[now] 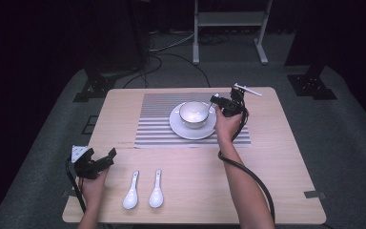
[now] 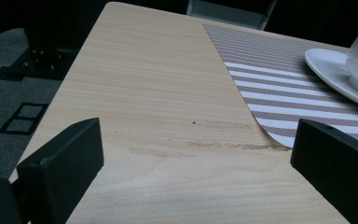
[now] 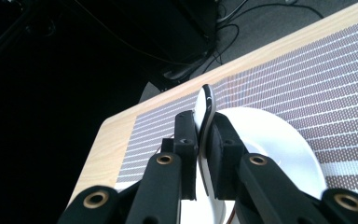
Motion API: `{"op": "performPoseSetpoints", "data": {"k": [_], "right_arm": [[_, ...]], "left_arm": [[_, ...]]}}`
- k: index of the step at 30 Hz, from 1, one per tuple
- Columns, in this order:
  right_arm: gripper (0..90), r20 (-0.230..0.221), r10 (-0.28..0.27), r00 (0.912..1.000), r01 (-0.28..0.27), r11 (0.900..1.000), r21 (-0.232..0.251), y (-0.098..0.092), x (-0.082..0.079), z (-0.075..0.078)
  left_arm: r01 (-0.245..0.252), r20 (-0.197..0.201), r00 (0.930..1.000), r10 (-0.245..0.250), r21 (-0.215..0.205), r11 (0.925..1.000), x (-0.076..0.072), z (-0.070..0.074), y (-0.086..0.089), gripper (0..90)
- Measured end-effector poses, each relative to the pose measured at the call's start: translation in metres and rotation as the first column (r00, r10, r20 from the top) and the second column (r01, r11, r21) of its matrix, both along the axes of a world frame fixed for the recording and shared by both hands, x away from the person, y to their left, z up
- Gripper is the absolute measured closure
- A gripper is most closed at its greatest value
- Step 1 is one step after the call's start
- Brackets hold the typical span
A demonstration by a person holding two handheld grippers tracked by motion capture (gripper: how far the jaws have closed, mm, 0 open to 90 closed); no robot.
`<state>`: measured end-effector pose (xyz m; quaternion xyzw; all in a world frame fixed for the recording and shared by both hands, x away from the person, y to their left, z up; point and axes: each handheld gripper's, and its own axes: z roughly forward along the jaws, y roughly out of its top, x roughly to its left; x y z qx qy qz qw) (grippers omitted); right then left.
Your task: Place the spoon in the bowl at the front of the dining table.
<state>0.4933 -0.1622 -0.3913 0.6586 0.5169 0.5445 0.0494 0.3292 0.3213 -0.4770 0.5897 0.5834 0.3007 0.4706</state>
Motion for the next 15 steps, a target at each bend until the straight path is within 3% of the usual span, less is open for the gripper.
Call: {"op": "performPoseSetpoints", "data": {"k": [15], "right_arm": [[82.2, -0.031, 0.089, 0.9955, -0.09, 0.996, -0.002, 0.001, -0.003, -0.021]], "left_arm": [[0.0, -0.002, 1.0, 0.0, 0.005, 1.0, 0.0, 0.0, -0.001, 1.3]]}}
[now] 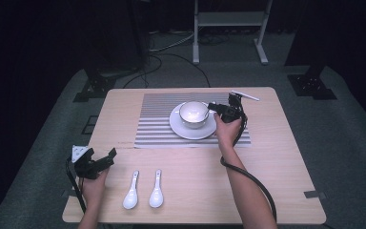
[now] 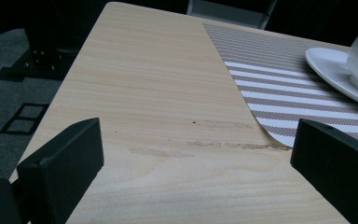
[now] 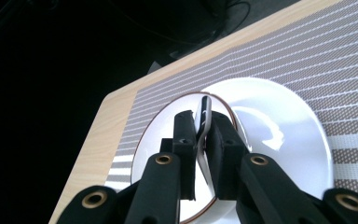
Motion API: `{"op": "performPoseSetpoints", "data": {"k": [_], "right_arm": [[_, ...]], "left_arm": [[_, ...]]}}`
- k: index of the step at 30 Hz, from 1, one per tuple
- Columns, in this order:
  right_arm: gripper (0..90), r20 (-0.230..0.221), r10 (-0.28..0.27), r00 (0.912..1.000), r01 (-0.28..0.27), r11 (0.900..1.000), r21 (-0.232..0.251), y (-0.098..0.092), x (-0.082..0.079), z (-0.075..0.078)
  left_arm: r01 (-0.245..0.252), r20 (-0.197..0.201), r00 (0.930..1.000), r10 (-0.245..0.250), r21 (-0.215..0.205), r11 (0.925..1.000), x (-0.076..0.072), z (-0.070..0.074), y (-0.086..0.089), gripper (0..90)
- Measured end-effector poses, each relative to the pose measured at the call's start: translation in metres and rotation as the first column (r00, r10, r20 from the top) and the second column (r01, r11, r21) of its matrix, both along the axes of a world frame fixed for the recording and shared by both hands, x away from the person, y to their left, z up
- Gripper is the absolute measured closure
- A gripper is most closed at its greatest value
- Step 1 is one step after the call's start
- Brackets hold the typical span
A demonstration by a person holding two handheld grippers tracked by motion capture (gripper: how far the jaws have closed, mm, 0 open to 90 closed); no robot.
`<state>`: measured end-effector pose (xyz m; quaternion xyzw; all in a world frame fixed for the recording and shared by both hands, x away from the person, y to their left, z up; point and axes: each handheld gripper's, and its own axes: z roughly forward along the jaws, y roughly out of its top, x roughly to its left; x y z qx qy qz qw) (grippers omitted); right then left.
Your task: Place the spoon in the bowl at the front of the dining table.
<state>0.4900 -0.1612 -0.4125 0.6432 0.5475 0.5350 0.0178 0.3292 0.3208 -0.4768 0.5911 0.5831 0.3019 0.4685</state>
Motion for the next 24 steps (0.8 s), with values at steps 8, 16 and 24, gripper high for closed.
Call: {"op": "performPoseSetpoints", "data": {"k": [8, 16, 24], "right_arm": [[82.4, -0.001, 0.027, 0.9996, -0.027, 1.0, 0.007, -0.003, -0.001, -0.001], [82.3, -0.01, 0.043, 0.999, -0.043, 0.999, 0.014, -0.008, 0.0, -0.004], [81.8, -0.022, 0.066, 0.9976, -0.066, 0.997, 0.031, -0.013, -0.002, -0.006]], "left_arm": [[0.0, 0.0, 1.0, 0.0, 0.001, 1.0, 0.0, 0.0, 0.0, 1.3], [-0.006, 0.001, 1.0, 0.006, -0.003, 1.0, 0.0, 0.0, 0.0, 1.3], [-0.007, 0.001, 1.0, 0.007, 0.006, 1.0, 0.0, 0.0, -0.001, 1.3]]}}
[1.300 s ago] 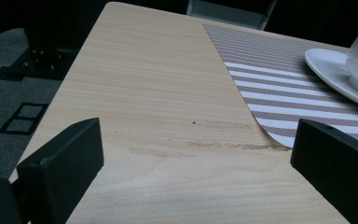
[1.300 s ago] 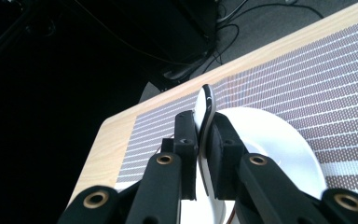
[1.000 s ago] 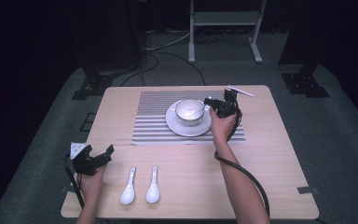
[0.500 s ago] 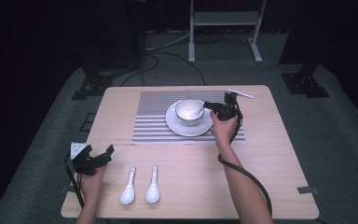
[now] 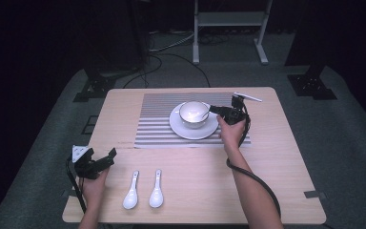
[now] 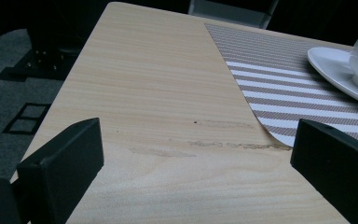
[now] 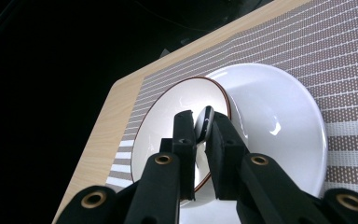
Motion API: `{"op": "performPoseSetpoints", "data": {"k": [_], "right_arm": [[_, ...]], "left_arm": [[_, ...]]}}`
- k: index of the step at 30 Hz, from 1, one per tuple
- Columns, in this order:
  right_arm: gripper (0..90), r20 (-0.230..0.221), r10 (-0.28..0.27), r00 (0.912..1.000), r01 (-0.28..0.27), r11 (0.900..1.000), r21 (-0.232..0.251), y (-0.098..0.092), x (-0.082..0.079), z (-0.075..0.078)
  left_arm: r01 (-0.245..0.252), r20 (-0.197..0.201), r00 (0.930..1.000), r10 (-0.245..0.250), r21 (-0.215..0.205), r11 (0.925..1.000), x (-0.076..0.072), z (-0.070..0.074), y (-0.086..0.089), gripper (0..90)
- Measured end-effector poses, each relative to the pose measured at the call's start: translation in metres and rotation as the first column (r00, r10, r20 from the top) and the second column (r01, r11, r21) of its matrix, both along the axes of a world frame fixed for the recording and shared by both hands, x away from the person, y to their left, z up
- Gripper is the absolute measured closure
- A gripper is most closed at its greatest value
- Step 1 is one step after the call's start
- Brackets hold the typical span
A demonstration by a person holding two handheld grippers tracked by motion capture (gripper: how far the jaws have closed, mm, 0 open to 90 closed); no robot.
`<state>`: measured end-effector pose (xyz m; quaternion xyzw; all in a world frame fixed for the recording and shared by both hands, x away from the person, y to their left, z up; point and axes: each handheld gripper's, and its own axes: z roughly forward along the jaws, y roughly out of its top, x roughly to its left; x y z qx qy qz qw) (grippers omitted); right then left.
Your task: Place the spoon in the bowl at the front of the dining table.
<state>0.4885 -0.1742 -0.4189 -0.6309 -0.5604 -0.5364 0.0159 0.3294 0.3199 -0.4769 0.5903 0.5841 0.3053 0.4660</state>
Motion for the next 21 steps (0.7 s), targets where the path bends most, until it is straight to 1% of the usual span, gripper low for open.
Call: {"op": "performPoseSetpoints", "data": {"k": [4, 7, 15, 21], "right_arm": [[80.1, -0.007, 0.024, 0.9997, -0.024, 0.999, 0.022, -0.0022, -0.0005, -0.0012], [79.9, -0.005, 0.028, 0.9996, -0.028, 0.999, 0.017, -0.0032, -0.0005, -0.0013], [76.1, -0.009, 0.047, 0.9988, -0.047, 0.998, 0.031, -0.0062, -0.0024, -0.0036], [75.5, -0.017, 0.056, 0.9983, -0.055, 0.998, 0.036, -0.0091, -0.0036, -0.0087]], "left_arm": [[-0.001, -0.001, 1.0, 0.001, -0.002, 1.0, 0.0002, 0.0, 0.0003, 1.3], [0.0, -0.001, 1.0, 0.0, 0.0, 1.0, 0.0001, 0.0, 0.0001, 1.3], [0.002, 0.0, 1.0, -0.002, 0.003, 1.0, -0.0001, 0.0001, -0.0003, 1.3], [0.002, 0.001, 1.0, -0.002, 0.003, 1.0, -0.0001, 0.0001, -0.0002, 1.3]]}}
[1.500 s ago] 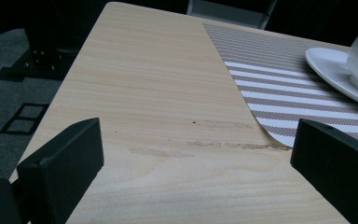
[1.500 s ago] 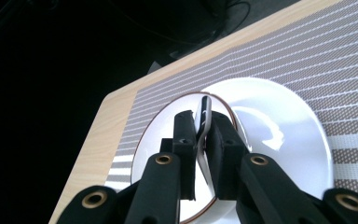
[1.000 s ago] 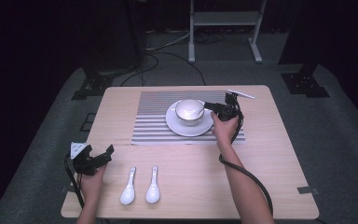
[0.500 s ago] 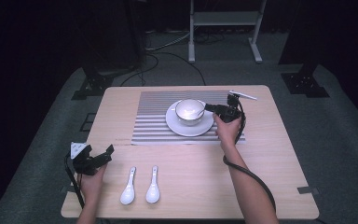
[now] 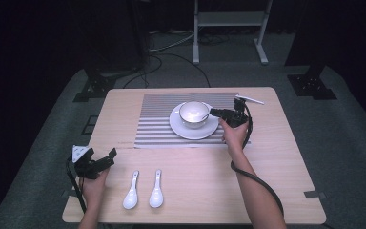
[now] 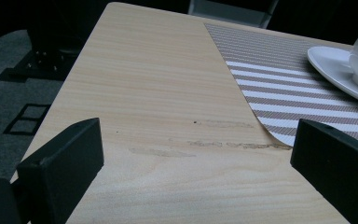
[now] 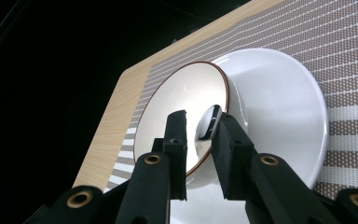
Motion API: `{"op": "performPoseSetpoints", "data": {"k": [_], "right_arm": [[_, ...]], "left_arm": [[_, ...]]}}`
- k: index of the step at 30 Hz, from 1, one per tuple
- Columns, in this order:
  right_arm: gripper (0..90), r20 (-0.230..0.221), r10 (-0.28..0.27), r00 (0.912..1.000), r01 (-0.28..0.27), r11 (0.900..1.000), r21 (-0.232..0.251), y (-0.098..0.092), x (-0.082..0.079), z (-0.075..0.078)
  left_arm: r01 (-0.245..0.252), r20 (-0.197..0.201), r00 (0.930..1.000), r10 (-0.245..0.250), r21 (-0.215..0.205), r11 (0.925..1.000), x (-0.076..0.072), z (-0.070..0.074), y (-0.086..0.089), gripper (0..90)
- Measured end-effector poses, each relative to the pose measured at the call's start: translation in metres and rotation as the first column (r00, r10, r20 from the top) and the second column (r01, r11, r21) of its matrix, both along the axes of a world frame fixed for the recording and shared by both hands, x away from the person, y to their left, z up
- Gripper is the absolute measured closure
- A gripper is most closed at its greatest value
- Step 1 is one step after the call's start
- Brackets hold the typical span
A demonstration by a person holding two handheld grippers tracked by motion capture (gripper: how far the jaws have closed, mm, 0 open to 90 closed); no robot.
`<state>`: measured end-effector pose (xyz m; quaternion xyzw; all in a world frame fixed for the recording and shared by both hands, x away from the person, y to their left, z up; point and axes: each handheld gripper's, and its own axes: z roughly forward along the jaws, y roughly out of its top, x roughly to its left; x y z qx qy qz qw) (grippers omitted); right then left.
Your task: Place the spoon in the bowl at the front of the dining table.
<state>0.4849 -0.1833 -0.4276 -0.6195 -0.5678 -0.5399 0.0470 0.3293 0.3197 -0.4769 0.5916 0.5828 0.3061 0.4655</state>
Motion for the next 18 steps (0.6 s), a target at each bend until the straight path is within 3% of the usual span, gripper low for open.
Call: {"op": "performPoseSetpoints", "data": {"k": [18], "right_arm": [[68.5, -0.021, 0.065, 0.9976, -0.064, 0.996, 0.055, -0.009, -0.016, -0.019]], "left_arm": [[0.0, -0.003, 1.0, 0.0, 0.005, 1.0, 0.0, 0.0, -0.001, 1.3]]}}
